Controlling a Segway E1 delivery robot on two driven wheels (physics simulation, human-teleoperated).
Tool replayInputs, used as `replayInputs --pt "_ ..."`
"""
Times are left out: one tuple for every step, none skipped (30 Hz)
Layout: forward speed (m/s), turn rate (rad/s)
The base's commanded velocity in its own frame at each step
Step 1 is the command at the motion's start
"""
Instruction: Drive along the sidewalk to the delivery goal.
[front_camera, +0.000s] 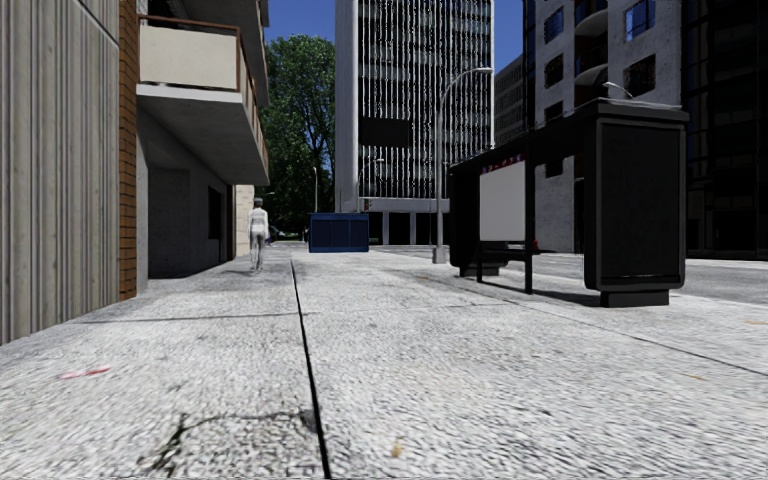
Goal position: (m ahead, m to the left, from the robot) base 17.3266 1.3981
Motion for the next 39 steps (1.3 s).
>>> replayInputs --pt "2.0 0.0" --pt "2.0 0.0" --pt "2.0 0.0" --pt "2.0 0.0" --pt "2.0 0.0" --pt "2.0 0.0" --pt "2.0 0.0" --pt "2.0 0.0" --pt "2.0 0.0" --pt "2.0 0.0" --pt "2.0 0.0" --pt "2.0 0.0" --pt "2.0 0.0" --pt "2.0 0.0" --pt "2.0 0.0" --pt "2.0 0.0" --pt "2.0 0.0" --pt "2.0 0.0" --pt "2.0 0.0" --pt "2.0 0.0" --pt "2.0 0.0" --pt "2.0 0.0" --pt "2.0 0.0" --pt "2.0 0.0" --pt "2.0 0.0" --pt "2.0 0.0" --pt "2.0 0.0" --pt "2.0 0.0" --pt "2.0 0.0" --pt "2.0 0.0" --pt "2.0 0.0" --pt "2.0 0.0" --pt "2.0 0.0" --pt "2.0 0.0" --pt "2.0 0.0" --pt "2.0 0.0" --pt "2.0 0.0" --pt "2.0 0.0" --pt "2.0 0.0"
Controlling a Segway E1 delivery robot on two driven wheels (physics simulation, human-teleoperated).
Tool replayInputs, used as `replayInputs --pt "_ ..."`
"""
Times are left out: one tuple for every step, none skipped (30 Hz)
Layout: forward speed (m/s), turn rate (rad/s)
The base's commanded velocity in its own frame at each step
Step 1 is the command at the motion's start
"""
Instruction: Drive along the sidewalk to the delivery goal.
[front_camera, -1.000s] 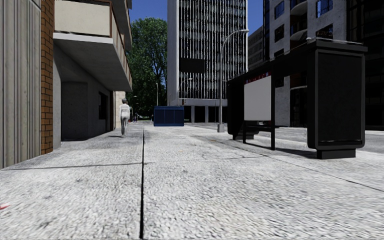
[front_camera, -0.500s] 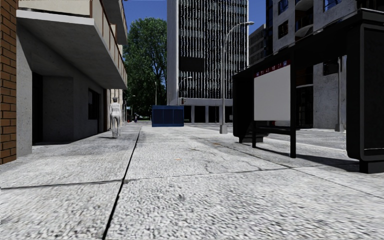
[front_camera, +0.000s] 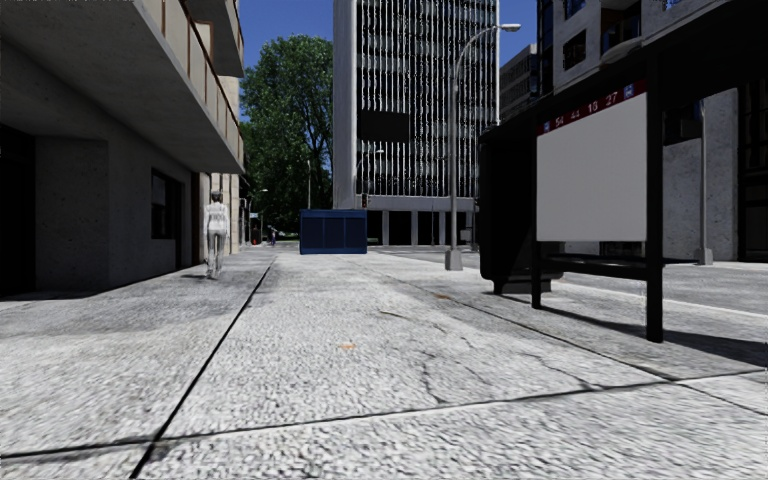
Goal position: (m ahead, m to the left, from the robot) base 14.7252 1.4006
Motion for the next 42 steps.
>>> replayInputs --pt "2.0 0.0" --pt "2.0 0.0" --pt "2.0 0.0" --pt "2.0 0.0" --pt "2.0 0.0" --pt "2.0 0.0" --pt "2.0 0.0" --pt "2.0 0.0" --pt "2.0 0.0" --pt "2.0 0.0" --pt "2.0 0.0" --pt "2.0 0.0" --pt "2.0 0.0" --pt "2.0 0.0" --pt "2.0 0.0" --pt "2.0 0.0" --pt "2.0 0.0" --pt "2.0 0.0" --pt "2.0 0.0" --pt "2.0 0.0" --pt "2.0 0.0" --pt "2.0 0.0" --pt "2.0 0.0" --pt "2.0 0.0" --pt "2.0 0.0" --pt "2.0 0.0" --pt "2.0 0.0" --pt "2.0 0.0" --pt "2.0 0.0" --pt "2.0 0.0" --pt "2.0 0.0" --pt "2.0 0.0" --pt "2.0 0.0" --pt "2.0 0.0" --pt "2.0 0.0" --pt "2.0 0.0" --pt "2.0 0.0" --pt "2.0 0.0" --pt "2.0 0.0" --pt "2.0 0.0" --pt "2.0 0.0" --pt "2.0 0.0"
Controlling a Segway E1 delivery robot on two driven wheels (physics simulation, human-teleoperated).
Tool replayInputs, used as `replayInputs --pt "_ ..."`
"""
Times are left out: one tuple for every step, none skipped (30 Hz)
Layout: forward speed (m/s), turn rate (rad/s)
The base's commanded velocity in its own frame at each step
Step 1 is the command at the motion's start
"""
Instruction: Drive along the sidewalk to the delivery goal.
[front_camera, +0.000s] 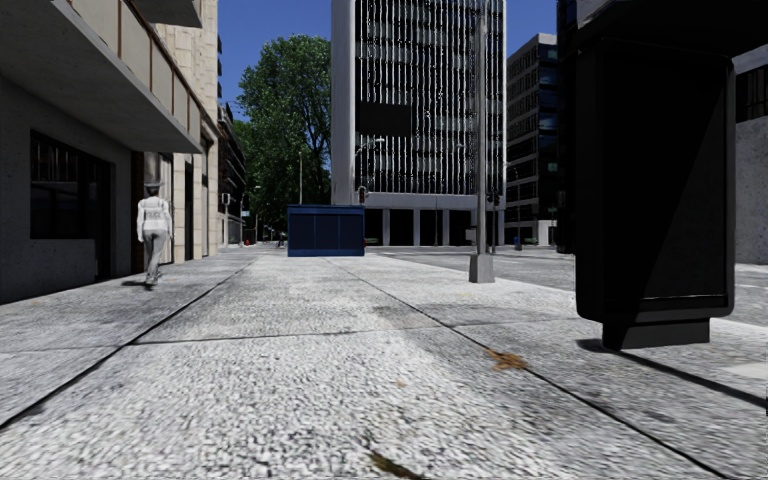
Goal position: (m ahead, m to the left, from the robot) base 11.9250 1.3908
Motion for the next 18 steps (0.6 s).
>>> replayInputs --pt "2.0 0.0" --pt "2.0 0.0" --pt "2.0 0.0" --pt "2.0 0.0" --pt "2.0 0.0" --pt "2.0 0.0" --pt "2.0 0.0" --pt "2.0 0.0" --pt "2.0 0.0" --pt "2.0 0.0" --pt "2.0 0.01" --pt "2.0 0.02" --pt "2.0 0.02" --pt "2.0 0.03" --pt "2.0 0.03" --pt "2.0 0.03" --pt "2.0 0.03" --pt "2.0 0.03"
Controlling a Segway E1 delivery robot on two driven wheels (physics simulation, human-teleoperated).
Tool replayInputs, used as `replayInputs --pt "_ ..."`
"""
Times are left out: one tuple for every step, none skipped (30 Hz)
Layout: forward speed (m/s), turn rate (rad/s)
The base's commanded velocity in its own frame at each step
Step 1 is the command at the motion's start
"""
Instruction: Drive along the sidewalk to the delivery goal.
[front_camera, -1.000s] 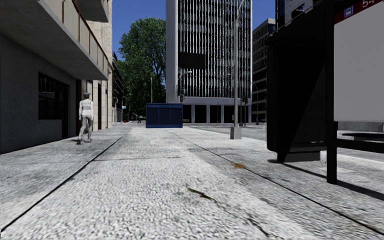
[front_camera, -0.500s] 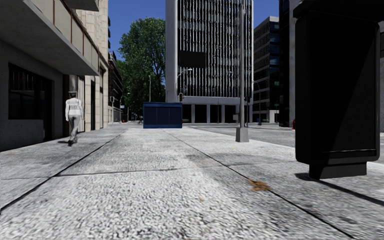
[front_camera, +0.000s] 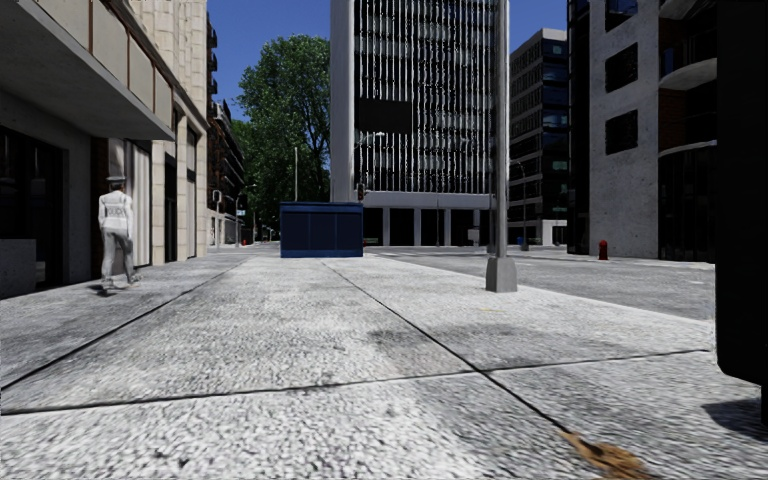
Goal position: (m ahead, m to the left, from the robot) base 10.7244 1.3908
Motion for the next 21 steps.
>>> replayInputs --pt "2.0 0.03" --pt "2.0 0.1" --pt "2.0 0.18" --pt "2.0 0.22" --pt "2.0 0.23" --pt "2.0 0.23" --pt "2.0 0.19" --pt "2.0 0.07" --pt "2.0 0.02" --pt "2.0 0.0" --pt "2.0 0.0" --pt "2.0 0.0" --pt "2.0 0.0" --pt "2.0 0.0" --pt "2.0 0.0" --pt "2.0 0.0" --pt "2.0 0.0" --pt "2.0 0.0" --pt "2.0 0.0" --pt "2.0 0.0" --pt "2.0 0.0"
